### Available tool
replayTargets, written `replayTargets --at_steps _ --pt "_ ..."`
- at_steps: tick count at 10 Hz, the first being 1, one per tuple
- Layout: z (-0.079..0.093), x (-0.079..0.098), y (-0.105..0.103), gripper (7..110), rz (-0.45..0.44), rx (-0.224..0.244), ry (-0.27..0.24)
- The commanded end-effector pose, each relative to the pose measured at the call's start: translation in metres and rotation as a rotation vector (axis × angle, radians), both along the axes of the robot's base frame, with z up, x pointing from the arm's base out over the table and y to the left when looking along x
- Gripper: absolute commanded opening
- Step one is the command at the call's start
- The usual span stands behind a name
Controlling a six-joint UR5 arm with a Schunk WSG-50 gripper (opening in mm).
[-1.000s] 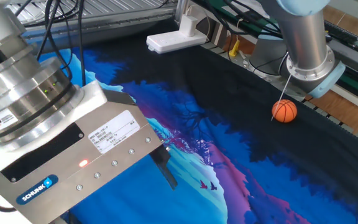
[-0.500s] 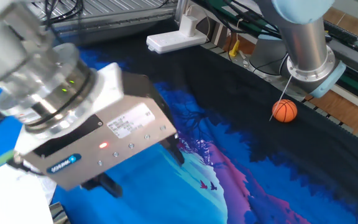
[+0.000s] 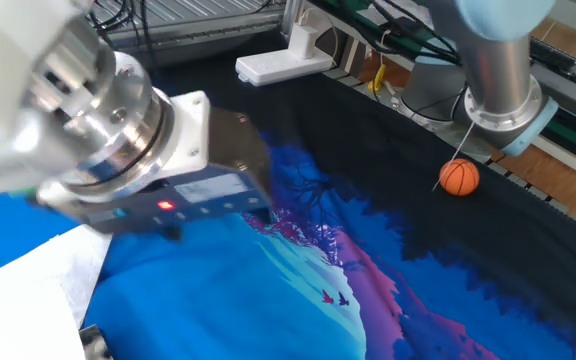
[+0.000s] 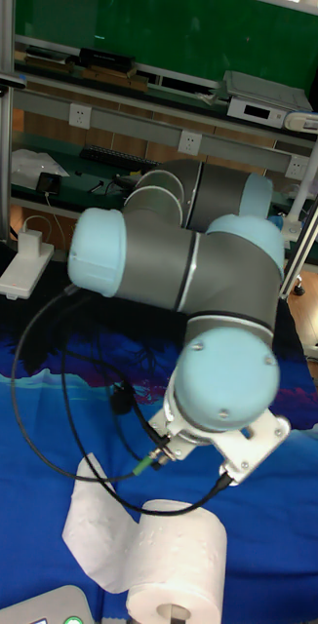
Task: Put the toilet paper on its holder
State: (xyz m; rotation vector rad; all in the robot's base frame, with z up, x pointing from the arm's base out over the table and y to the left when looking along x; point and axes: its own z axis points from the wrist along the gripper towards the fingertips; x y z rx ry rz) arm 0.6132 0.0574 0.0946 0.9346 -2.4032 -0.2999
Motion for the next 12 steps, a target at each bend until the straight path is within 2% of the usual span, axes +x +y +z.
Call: replayTargets --at_steps 1,2,3,4,5,6,7,8,9,10,11,12 --pt "-0.006 0.007 -0.044 66 -0.091 -0.304 -0.146" --pt "-0.012 0.016 -0.045 66 -0.097 -0.298 -0.227" --pt "-0.020 0.031 -0.045 66 -0.105 -0.271 -0.317" --pt "-0.025 0.040 -0.047 22 -0.159 -0.278 -0.378" --pt "-0.029 0.054 -0.063 22 -0.264 -0.347 -0.460" --pt "-0.035 0.078 -0.074 7 -0.334 -0.338 -0.557" --pt "-0.040 0.078 -0.073 7 -0.389 -0.270 -0.548" --pt "-0.045 0.077 -0.079 7 -0.443 -0.232 -0.539" --pt "-0.050 0.080 -0.102 7 -0.479 -0.283 -0.581" --pt "-0.053 0.082 -0.103 7 -0.527 -0.274 -0.612" --pt "-0.052 0.080 -0.101 7 -0.575 -0.273 -0.619" --pt "-0.051 0.076 -0.098 7 -0.592 -0.267 -0.600"
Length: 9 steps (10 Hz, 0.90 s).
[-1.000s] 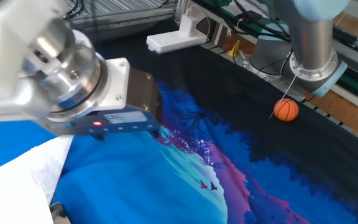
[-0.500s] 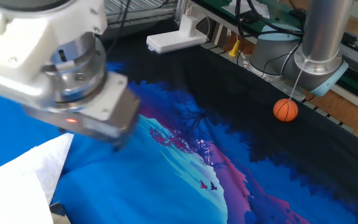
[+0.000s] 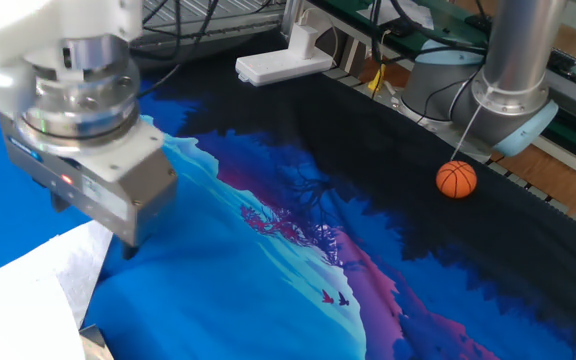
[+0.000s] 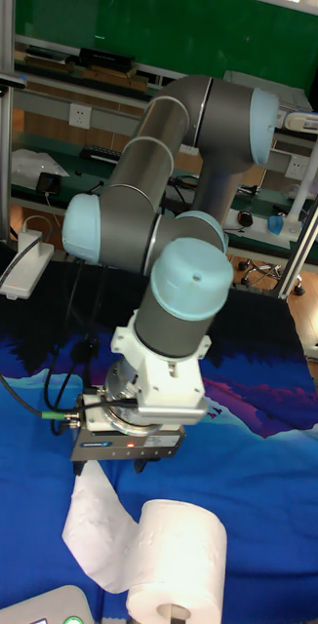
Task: Put the toilet paper on its holder
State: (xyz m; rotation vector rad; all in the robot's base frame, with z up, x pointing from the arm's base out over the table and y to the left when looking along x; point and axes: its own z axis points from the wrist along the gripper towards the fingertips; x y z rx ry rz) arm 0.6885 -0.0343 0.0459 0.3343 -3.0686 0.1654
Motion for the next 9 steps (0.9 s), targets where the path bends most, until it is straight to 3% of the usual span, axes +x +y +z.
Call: replayTargets --at_steps 1,2,4,5,7,9 --pt "-0.002 -0.011 0.004 7 -0.144 0.042 -0.001" --pt "-0.001 -0.015 0.016 7 -0.177 0.052 0.028" --pt "0.005 -0.022 0.050 7 -0.237 0.131 0.083" --pt "0.014 -0.029 0.062 7 -0.272 0.122 0.121" --pt "0.023 -0.041 0.073 7 -0.300 0.082 0.150" --pt "0.023 -0.041 0.077 7 -0.269 0.113 0.147"
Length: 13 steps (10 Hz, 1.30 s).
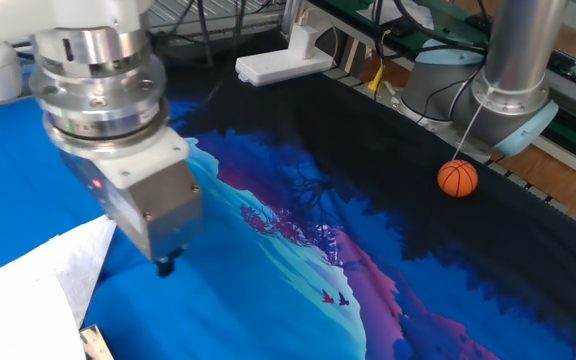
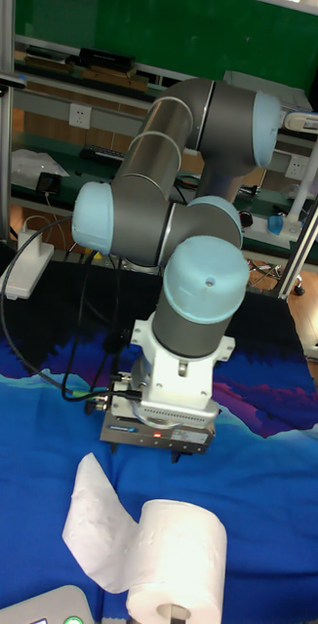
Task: Put the toilet paper on its holder
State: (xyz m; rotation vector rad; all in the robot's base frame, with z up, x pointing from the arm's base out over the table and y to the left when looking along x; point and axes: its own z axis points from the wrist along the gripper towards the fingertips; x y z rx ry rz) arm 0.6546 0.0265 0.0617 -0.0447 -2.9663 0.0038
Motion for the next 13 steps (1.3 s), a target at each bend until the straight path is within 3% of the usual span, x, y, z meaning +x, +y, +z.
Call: replayTargets --at_steps 1,3,4,5,7,8,9,10,13 --pt "0.007 -0.008 0.021 7 -0.007 0.056 0.023" --pt "0.007 0.001 0.032 7 -0.002 0.114 -0.012" --pt "0.007 0.003 0.037 7 -0.031 0.106 -0.019" --pt "0.007 0.005 0.035 7 -0.001 0.105 -0.018" --pt "0.008 -0.003 0.023 7 0.025 0.067 0.047" --pt "0.005 0.013 0.029 7 0.031 0.074 0.038" --pt "0.006 0.009 0.019 7 0.014 0.024 0.049" --pt "0.006 0.007 0.028 7 0.003 0.072 0.051" --pt "0.011 -0.011 0.036 7 0.002 0.100 0.123"
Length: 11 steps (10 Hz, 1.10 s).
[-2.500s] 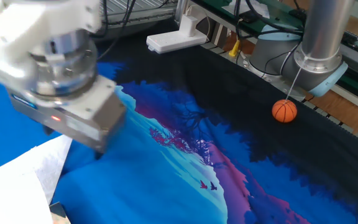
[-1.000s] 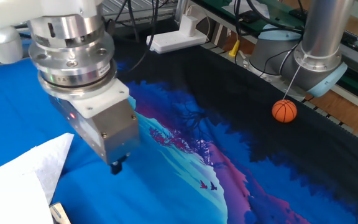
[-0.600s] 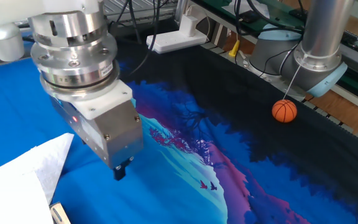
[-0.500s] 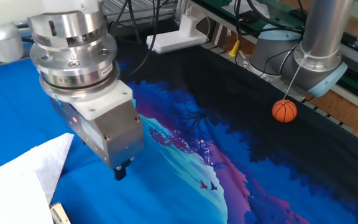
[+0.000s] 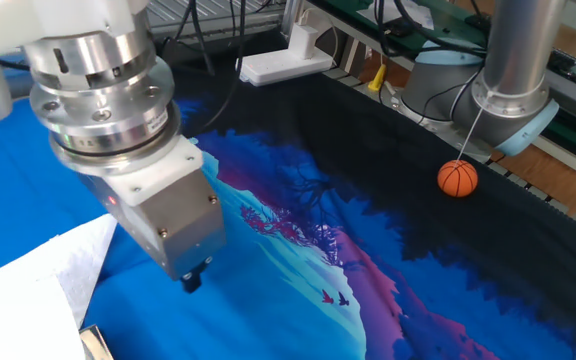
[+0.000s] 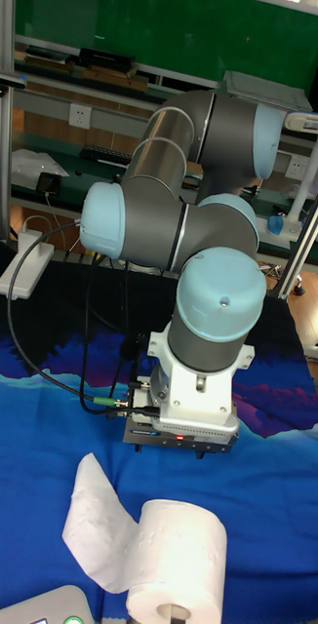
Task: Put the toilet paper on its holder
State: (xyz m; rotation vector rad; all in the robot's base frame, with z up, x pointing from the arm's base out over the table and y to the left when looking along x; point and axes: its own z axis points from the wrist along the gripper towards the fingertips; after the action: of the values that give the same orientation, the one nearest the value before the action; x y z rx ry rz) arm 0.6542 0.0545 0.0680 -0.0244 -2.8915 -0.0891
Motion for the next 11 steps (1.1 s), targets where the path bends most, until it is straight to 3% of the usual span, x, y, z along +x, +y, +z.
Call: replayTargets --at_steps 1,4,7,9,10,11 --pt "0.006 -0.015 0.007 7 0.001 0.035 0.067" --pt "0.005 -0.017 0.006 7 0.005 0.048 0.074" --pt "0.002 -0.007 0.012 7 -0.017 0.084 0.035" --pt "-0.003 0.005 0.021 7 -0.016 0.134 -0.010" --pt "-0.012 0.020 0.026 7 -0.015 0.142 -0.061" --pt "-0.023 0.034 0.020 7 -0.026 0.107 -0.115"
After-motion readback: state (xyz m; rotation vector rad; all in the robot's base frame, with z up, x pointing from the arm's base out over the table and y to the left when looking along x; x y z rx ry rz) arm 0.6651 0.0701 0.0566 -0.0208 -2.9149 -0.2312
